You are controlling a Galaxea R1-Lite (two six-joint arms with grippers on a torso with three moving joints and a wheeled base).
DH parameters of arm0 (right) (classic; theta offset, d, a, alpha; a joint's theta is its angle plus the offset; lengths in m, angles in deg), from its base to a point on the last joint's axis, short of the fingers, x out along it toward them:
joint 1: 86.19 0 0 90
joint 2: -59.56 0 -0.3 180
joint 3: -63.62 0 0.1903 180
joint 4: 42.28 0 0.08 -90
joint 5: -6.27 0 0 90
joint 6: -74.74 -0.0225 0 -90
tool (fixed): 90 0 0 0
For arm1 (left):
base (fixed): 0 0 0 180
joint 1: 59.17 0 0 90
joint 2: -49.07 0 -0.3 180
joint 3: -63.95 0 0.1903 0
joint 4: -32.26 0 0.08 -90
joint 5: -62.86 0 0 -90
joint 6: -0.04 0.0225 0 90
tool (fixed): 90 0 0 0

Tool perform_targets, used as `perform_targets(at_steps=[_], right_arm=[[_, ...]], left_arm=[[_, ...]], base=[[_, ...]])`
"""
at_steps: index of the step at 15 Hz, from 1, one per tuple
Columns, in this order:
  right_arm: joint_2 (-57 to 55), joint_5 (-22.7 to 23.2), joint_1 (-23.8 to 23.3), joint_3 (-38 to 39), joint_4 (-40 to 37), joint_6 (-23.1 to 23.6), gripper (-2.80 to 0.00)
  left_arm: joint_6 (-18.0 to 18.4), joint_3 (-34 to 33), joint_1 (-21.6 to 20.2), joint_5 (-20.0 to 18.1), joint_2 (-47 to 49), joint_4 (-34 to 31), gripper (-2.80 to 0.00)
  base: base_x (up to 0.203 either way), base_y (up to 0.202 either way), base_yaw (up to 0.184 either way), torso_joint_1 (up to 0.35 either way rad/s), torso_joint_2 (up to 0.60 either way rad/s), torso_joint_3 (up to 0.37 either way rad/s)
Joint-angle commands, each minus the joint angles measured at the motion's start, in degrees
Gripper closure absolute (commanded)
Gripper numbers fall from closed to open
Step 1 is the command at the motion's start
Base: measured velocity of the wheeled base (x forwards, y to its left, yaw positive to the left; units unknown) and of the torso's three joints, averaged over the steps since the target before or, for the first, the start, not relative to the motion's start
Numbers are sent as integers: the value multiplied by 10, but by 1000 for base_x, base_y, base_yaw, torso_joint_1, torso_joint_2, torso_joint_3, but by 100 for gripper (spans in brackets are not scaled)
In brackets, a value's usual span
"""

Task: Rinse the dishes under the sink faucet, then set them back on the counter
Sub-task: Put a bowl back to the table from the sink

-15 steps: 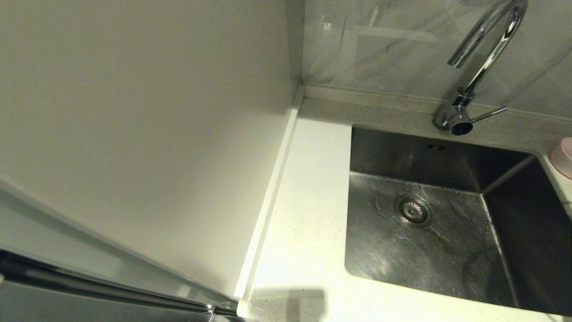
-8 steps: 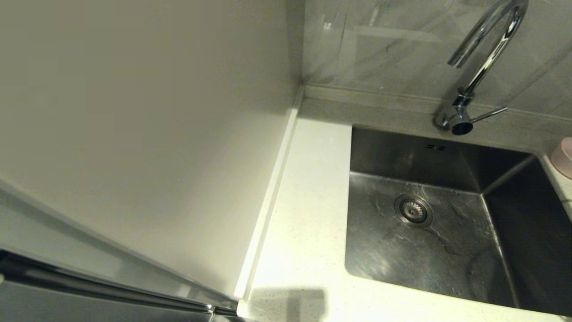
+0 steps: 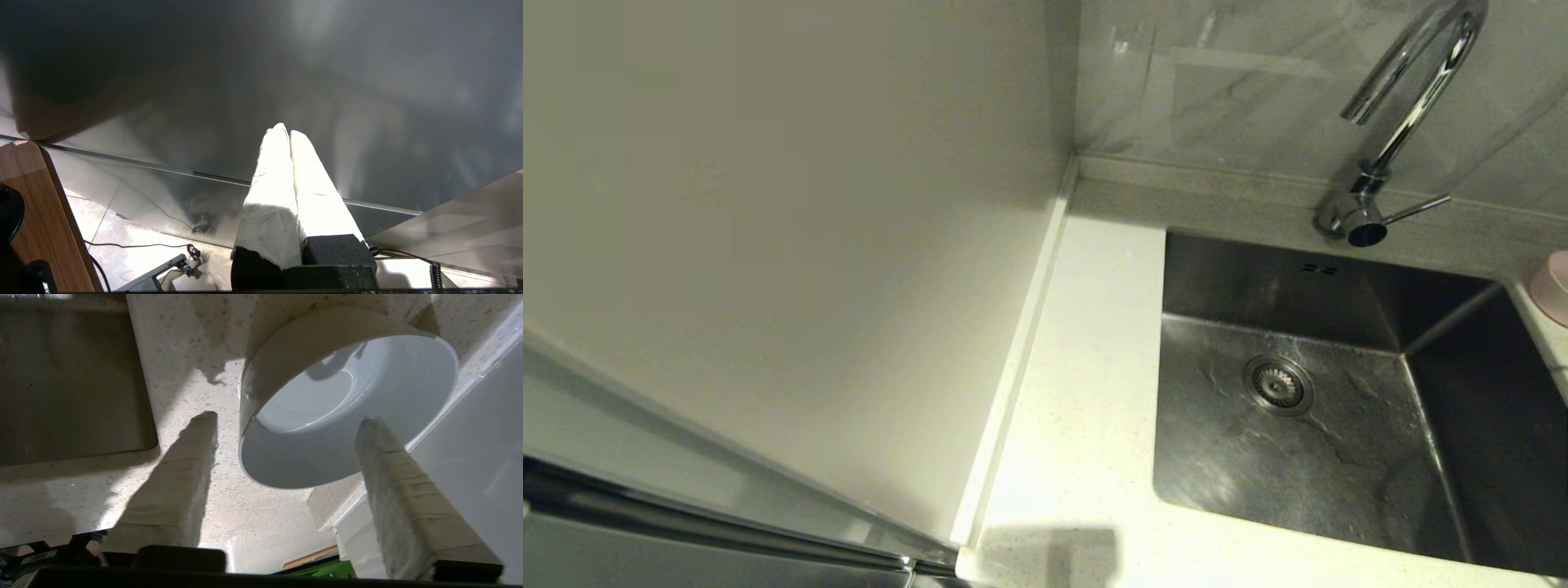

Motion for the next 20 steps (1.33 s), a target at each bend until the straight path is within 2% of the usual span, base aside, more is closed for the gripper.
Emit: perform_targets(at_steps=[1,5,9,10,13,14,15,18,20], right_arm=[[11,0,-1,0,-3,2,-280],[50,0,-2,5,-5,1,-280],[137,2,-16,19,-4,-8,-280],[158,15,-15,25,-4,-16,-280],[206,121,2,37,-4,-19,-280],[220,132,18,41,-3,-18,-280],[232,136,37,42,-3,-19,0],[280,155,93,46,-2,-25,0],[319,196,122,57,-2,-25,0]], left_arm=[[0,-2,0,0,0,0,0],[0,-2,0,0,0,0,0],[0,-2,0,0,0,0,0],[0,-2,0,0,0,0,0],[0,-2,0,0,0,0,0],[0,-2,0,0,0,0,0],[0,-2,0,1,0,0,0],[0,-2,0,0,0,0,0],[0,-2,0,0,0,0,0]], base=[[0,0,0,0,0,0],[0,0,0,0,0,0],[0,0,0,0,0,0],[0,0,0,0,0,0],[0,0,0,0,0,0],[0,0,0,0,0,0],[0,0,0,0,0,0],[0,0,0,0,0,0],[0,0,0,0,0,0]])
